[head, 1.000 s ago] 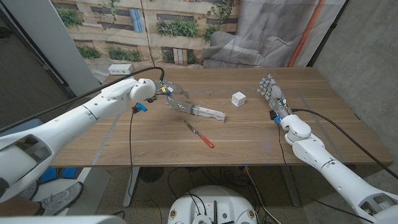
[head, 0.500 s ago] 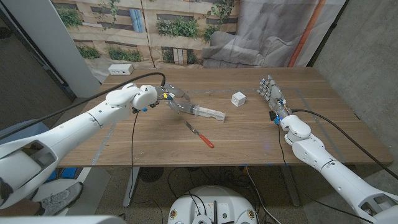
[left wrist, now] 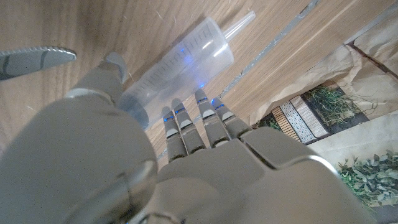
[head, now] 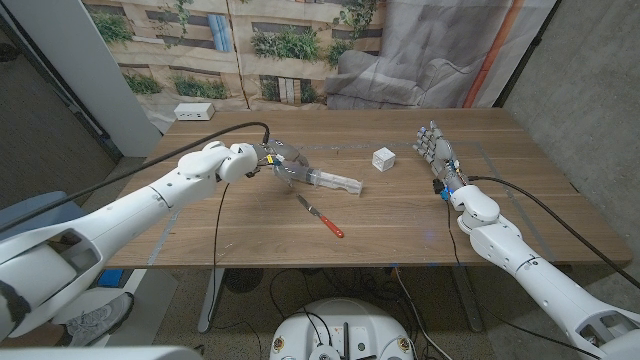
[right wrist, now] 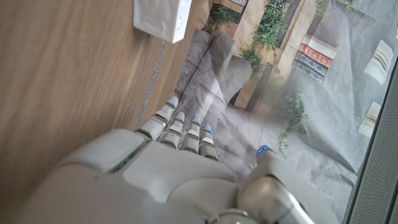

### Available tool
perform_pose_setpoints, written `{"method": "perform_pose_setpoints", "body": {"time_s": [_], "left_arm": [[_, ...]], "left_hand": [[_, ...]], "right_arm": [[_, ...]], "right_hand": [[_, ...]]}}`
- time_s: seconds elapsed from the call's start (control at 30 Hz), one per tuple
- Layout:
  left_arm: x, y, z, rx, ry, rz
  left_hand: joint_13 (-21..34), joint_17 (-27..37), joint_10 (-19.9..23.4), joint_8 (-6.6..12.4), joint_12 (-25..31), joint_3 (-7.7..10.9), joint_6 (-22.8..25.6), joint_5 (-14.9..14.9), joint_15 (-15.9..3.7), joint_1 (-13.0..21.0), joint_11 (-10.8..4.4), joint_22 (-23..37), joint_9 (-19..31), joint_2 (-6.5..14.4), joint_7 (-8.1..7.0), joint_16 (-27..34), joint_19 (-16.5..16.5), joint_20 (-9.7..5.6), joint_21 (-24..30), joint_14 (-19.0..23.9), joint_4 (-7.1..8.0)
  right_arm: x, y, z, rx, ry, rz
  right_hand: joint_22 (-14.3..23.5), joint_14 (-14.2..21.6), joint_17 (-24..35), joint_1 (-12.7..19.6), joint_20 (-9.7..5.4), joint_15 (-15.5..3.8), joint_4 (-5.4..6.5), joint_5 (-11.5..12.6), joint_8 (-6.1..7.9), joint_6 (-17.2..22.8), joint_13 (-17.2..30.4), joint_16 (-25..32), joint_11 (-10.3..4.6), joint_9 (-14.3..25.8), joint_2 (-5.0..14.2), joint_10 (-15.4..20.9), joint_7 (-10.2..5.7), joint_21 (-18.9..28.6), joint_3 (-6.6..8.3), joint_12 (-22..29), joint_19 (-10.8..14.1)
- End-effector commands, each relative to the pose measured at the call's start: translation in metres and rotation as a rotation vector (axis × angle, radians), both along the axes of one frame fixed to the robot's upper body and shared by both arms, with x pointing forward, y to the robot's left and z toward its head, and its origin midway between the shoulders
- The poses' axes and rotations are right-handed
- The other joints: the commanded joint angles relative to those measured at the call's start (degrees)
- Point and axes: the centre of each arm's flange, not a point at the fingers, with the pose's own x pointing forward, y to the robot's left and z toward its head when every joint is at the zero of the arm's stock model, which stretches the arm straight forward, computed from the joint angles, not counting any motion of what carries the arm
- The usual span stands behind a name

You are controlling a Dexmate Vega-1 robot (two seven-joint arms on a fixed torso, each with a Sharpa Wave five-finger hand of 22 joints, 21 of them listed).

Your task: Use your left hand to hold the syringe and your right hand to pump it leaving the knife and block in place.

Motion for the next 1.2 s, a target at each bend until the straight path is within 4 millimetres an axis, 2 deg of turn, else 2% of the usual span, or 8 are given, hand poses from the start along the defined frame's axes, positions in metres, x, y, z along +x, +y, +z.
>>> {"method": "perform_pose_setpoints", "body": {"time_s": [0.03,0.07,0.17,0.2,0.3,0.6,0.93,1.2], "left_arm": [[0.007,-0.007,-0.009,-0.016,-0.020,-0.003],[0.008,-0.007,-0.008,-0.019,-0.001,0.001],[0.010,-0.008,-0.010,-0.028,-0.003,0.000],[0.010,-0.008,-0.011,-0.029,-0.009,-0.004],[0.011,-0.010,-0.012,-0.037,-0.005,-0.009],[0.013,-0.013,-0.015,-0.054,0.006,-0.015],[0.015,-0.013,-0.022,-0.067,0.006,-0.032],[0.014,-0.011,-0.024,-0.089,0.002,-0.059]], "left_hand": [[-0.04,0.22,2.81,-0.10,0.06,-1.65,2.07,0.60,-9.66,2.27,-0.20,0.14,0.19,0.58,-0.73,0.69,2.62,-8.84,0.45,3.18,0.12],[-0.04,0.23,3.28,-0.58,-0.24,-2.58,2.13,0.64,-9.70,2.99,-0.40,0.17,0.21,0.68,-2.04,0.67,3.83,-8.30,0.54,4.40,0.17],[-0.02,0.21,4.01,-1.25,-0.45,-4.26,2.41,0.65,-9.65,3.57,-0.14,0.21,0.24,0.61,-2.79,0.44,5.65,-6.81,0.63,5.50,0.38],[-0.02,0.25,5.01,-1.23,-0.24,-4.67,3.05,0.69,-9.67,3.80,-0.01,0.22,0.26,0.83,-2.66,0.56,6.38,-6.94,0.71,6.20,0.45],[-0.01,0.36,6.65,-2.23,-0.76,-7.77,4.99,0.92,-10.01,6.19,-0.32,0.35,0.35,1.80,-1.88,0.48,17.07,-5.51,2.51,9.47,0.52],[0.05,0.51,8.02,-2.33,-0.68,-10.09,7.49,1.07,-10.22,8.60,-0.36,0.69,0.49,3.60,-0.50,0.67,29.93,-5.77,5.10,11.24,0.70],[0.13,0.50,12.13,-1.38,0.19,-10.26,13.92,1.26,-10.65,11.72,0.65,0.71,0.37,5.62,2.05,0.90,34.38,-6.87,5.50,14.37,0.41],[0.11,0.33,15.81,-0.71,0.44,-8.70,21.49,1.39,-10.71,14.15,1.19,0.70,0.27,8.04,4.77,0.32,35.57,-7.73,4.82,16.77,0.34]], "right_arm": [[0.002,0.000,0.000,-0.003,0.005,0.010],[0.002,0.000,0.000,-0.003,0.006,0.011],[0.003,0.000,0.000,-0.008,0.007,0.010],[0.003,0.000,0.000,-0.009,0.006,0.010],[0.003,-0.001,0.002,-0.009,0.003,0.008],[0.004,-0.003,0.003,-0.012,0.004,0.008],[0.007,-0.002,0.005,-0.015,0.003,0.013],[0.007,-0.001,0.007,-0.017,0.002,0.012]], "right_hand": [[0.08,0.65,0.12,-0.37,0.22,0.26,-0.19,-0.05,0.19,0.33,0.08,0.38,-0.40,0.13,-0.34,0.28,-0.42,0.15,0.52,0.56,0.20],[0.08,0.67,0.11,-0.39,0.35,0.28,-0.19,-0.05,0.19,0.34,0.08,0.38,-0.48,0.13,-0.35,0.27,-0.43,0.15,0.54,0.55,0.19],[0.08,0.77,0.06,-0.43,0.72,0.35,-0.21,-0.06,0.19,0.36,0.08,0.42,-0.49,0.13,-0.35,0.28,-0.45,0.15,0.58,0.55,0.15],[0.08,0.78,0.05,-0.45,0.76,0.35,-0.22,-0.06,0.19,0.36,0.08,0.43,-0.46,0.13,-0.36,0.30,-0.50,0.15,0.58,0.56,0.15],[0.09,0.77,0.01,-0.50,0.77,0.35,-0.23,-0.07,0.21,0.44,0.08,0.43,-0.51,0.13,-0.38,0.28,-0.46,0.17,0.61,0.55,0.17],[0.10,0.74,-0.09,-0.60,0.92,0.30,-0.26,-0.08,0.24,0.56,0.08,0.42,-0.55,0.14,-0.37,0.35,-0.54,0.24,0.70,0.56,0.31],[0.11,0.73,-0.20,-0.71,1.27,0.30,-0.31,-0.10,0.23,0.58,0.09,0.42,-0.66,0.14,-0.38,0.28,-0.64,0.31,0.82,0.52,0.45],[0.12,0.78,-0.29,-0.80,1.34,0.29,-0.34,-0.10,0.19,0.55,0.09,0.45,-0.66,0.14,-0.36,0.31,-0.68,0.32,0.93,0.53,0.47]]}}
